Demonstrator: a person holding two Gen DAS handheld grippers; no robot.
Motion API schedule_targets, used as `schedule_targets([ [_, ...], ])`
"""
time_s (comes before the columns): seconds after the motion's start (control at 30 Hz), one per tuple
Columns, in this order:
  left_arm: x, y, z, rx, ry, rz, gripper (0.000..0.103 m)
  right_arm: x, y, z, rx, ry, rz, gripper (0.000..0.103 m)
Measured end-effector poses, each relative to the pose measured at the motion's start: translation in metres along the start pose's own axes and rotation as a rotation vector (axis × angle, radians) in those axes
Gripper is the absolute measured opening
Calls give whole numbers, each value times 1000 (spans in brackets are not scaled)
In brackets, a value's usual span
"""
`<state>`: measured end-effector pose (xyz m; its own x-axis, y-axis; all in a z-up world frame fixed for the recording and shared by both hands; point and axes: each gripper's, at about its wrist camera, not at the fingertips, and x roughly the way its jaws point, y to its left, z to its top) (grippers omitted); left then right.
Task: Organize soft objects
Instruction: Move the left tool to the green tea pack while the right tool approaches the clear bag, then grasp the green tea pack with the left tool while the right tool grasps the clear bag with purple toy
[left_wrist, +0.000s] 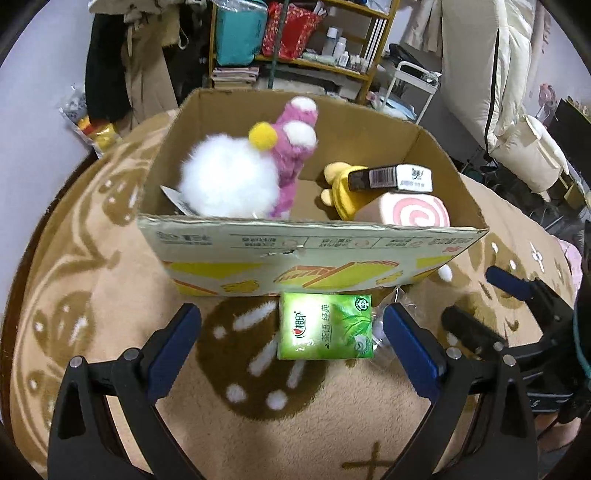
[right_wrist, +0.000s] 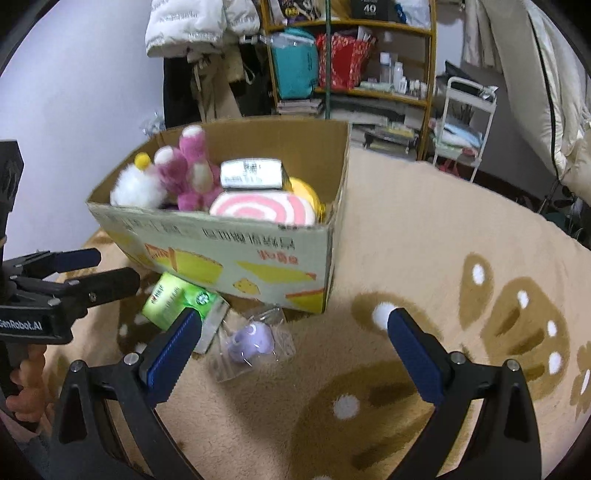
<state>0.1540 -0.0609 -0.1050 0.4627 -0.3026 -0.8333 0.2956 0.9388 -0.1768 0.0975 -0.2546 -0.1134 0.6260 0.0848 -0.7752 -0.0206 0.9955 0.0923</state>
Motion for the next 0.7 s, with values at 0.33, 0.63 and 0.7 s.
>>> schedule_targets([
  [0.33, 40, 4, 6, -30, 101, -66, 98, 38, 15, -8, -68, 102, 15, 103],
  [0.63, 61, -10, 7, -11, 164, -115, 98, 49, 23, -14, -87, 140, 50, 103],
  [0.7, 63, -13, 5, 0, 172, -115, 98, 51, 26, -15, -87, 147, 64, 103],
])
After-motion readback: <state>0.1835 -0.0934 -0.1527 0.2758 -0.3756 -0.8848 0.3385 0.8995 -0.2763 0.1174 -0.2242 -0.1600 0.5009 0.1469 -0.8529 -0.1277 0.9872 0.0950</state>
